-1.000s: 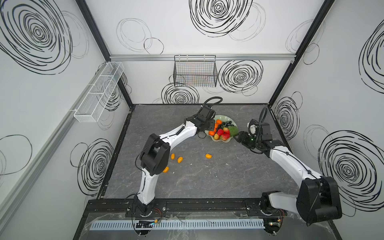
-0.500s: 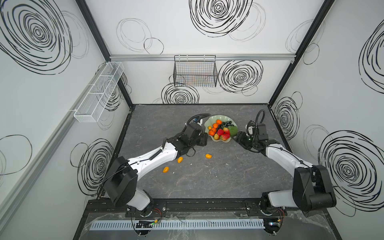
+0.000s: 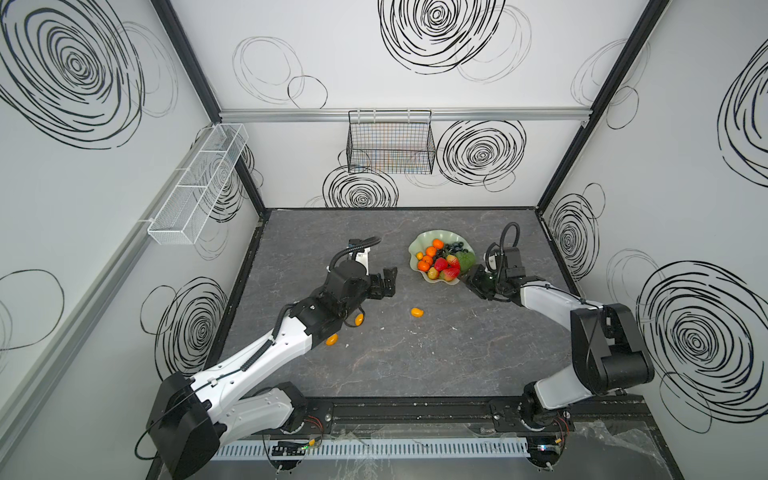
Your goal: Place and organize the fake fruits in the fruit bowl
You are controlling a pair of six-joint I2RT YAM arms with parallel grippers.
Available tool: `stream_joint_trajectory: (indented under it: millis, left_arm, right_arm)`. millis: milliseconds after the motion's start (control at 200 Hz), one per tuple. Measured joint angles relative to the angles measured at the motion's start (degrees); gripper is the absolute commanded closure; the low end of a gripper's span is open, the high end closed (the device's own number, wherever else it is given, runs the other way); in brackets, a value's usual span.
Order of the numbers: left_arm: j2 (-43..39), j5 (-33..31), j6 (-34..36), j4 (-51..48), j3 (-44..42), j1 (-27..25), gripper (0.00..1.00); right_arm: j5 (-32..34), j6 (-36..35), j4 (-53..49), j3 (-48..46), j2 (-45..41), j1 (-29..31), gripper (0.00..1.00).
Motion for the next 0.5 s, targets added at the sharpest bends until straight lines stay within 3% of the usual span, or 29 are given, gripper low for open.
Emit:
stream_joint_trajectory:
  millis: [140,500]
  left_arm:
    - [-0.2,-0.6,-1.2,-0.2,0.0,1.5,0.01]
    - [-0.6,2.8,-5.2,0.6,-2.6,7.4,0.01]
  right_arm:
    - [0.3,0.2,0.1,1.7,1.8,0.3,0.64]
    - [1.6,-0.3,0.0,4.0,4.5,0.5,0.75]
